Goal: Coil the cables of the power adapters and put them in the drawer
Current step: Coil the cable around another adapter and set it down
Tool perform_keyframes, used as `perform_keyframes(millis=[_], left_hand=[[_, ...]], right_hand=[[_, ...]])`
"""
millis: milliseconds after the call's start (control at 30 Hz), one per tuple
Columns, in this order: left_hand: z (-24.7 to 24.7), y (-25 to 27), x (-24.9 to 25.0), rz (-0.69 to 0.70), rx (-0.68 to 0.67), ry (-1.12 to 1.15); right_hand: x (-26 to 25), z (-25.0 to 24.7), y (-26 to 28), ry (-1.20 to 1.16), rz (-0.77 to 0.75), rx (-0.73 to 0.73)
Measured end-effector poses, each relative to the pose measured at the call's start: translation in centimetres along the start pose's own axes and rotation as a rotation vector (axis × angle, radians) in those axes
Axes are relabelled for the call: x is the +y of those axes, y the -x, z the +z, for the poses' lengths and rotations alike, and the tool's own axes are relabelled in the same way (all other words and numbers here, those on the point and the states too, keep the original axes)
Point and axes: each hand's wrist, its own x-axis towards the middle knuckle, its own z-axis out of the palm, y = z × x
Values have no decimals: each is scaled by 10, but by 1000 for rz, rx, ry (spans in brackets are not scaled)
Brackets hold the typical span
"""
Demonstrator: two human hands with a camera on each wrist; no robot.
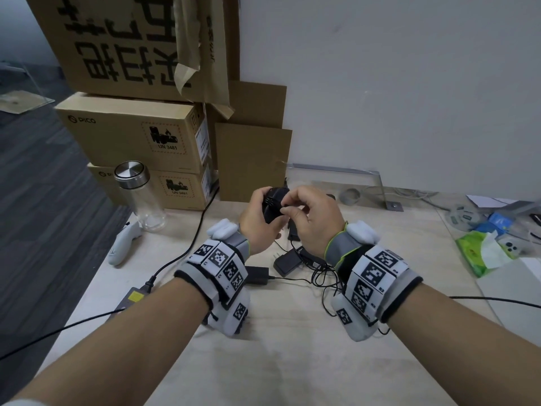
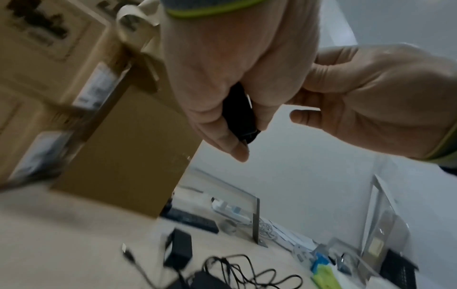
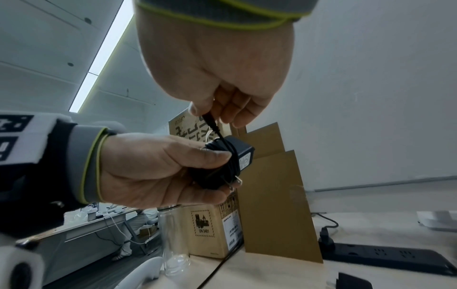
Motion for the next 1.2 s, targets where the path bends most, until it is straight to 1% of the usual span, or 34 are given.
perform_keyframes(millis=[100, 167, 267, 367, 467, 533, 667, 767, 900, 1000, 1100, 1200], left_hand=[[-1, 5, -13, -137, 20, 141], [-2, 10, -25, -218, 36, 185], [-3, 20, -45, -292, 89, 141], [0, 34, -68, -325, 94, 130], [11, 48, -89, -390, 50, 170], [18, 58, -100, -435, 12, 165], [28, 79, -121, -511, -15, 189], [33, 94, -129, -556, -14, 199], [36, 114, -145, -598, -33, 140], [34, 122, -153, -611, -51, 96], [28, 127, -159, -582, -85, -51], [21, 128, -164, -570, -149, -227]], right_hand=[[4, 7, 8, -20, 35, -32], [7, 12, 16, -30, 73, -42], [17, 19, 31, -5, 156, -55], [32, 24, 48, 31, 271, -84], [49, 33, 66, 78, 385, -153], [58, 41, 80, 71, 475, -217], [73, 59, 106, 52, 689, -390], [83, 75, 121, 0, 837, -455], [86, 99, 139, -142, 995, -506], [84, 107, 145, -218, 1059, -507], [85, 116, 148, -250, 1107, -483], [85, 124, 152, -273, 1139, -470]])
